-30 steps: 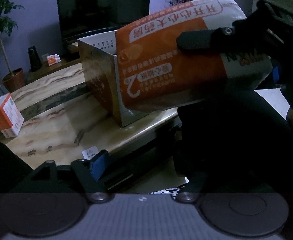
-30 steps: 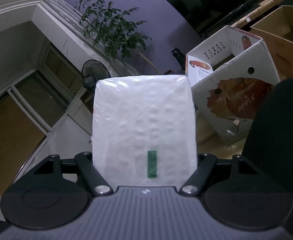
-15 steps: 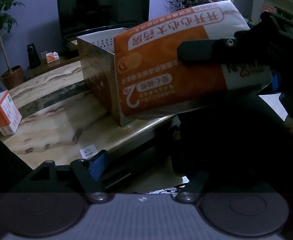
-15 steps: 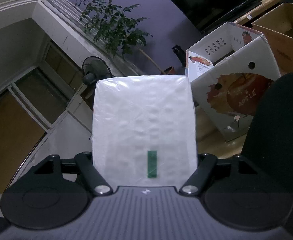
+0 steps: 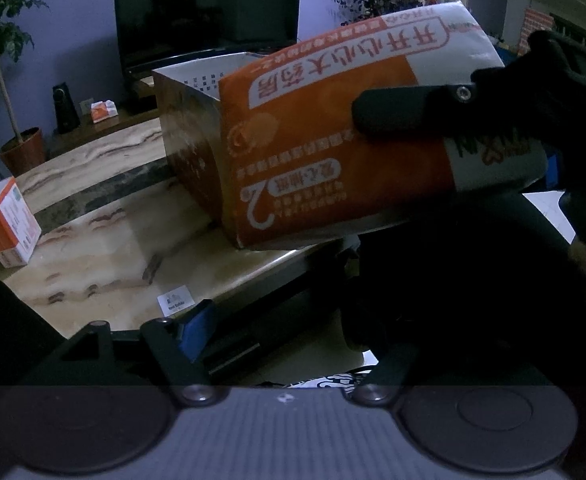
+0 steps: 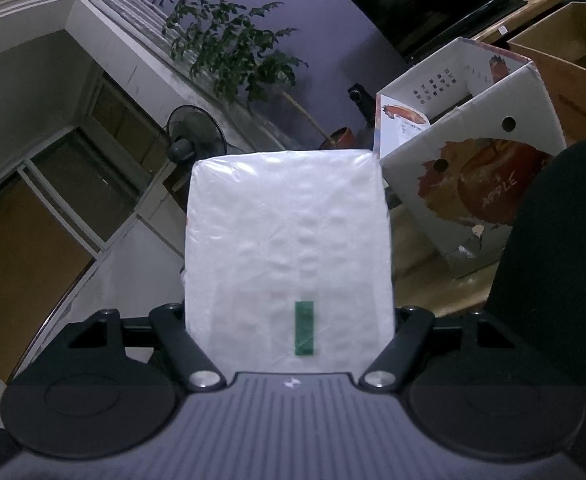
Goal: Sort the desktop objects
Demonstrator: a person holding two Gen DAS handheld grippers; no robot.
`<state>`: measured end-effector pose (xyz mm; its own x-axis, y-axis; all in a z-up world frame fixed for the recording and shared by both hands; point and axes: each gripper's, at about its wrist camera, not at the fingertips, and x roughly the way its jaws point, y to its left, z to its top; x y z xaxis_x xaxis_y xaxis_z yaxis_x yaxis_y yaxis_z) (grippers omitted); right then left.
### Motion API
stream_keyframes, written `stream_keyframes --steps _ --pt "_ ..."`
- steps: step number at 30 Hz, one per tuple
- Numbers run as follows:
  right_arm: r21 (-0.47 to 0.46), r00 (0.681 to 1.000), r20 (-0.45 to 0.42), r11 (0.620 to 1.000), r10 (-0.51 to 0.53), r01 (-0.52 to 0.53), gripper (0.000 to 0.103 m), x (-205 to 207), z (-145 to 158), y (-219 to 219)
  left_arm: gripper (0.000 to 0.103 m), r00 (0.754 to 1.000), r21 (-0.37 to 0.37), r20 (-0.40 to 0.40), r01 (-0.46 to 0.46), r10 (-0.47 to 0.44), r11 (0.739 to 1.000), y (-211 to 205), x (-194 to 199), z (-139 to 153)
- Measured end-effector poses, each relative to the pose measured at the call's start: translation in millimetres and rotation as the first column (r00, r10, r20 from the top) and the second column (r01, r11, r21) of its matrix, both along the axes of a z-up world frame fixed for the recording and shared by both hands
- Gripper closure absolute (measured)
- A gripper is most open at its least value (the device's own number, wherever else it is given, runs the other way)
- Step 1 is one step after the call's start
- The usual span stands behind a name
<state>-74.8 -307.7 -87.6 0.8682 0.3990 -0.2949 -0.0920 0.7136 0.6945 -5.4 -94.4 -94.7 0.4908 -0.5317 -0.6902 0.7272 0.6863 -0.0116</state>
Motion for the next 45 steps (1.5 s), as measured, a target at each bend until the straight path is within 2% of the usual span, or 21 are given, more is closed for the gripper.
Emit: stream_keyframes --steps 45 --pt "-0.009 0.999 -0.001 0.999 0.038 -0.038 0.028 5.6 1.0 5.7 0.027 0.999 0.008 -0.004 -0.033 0.033 0.999 4.1 2.8 -1.0"
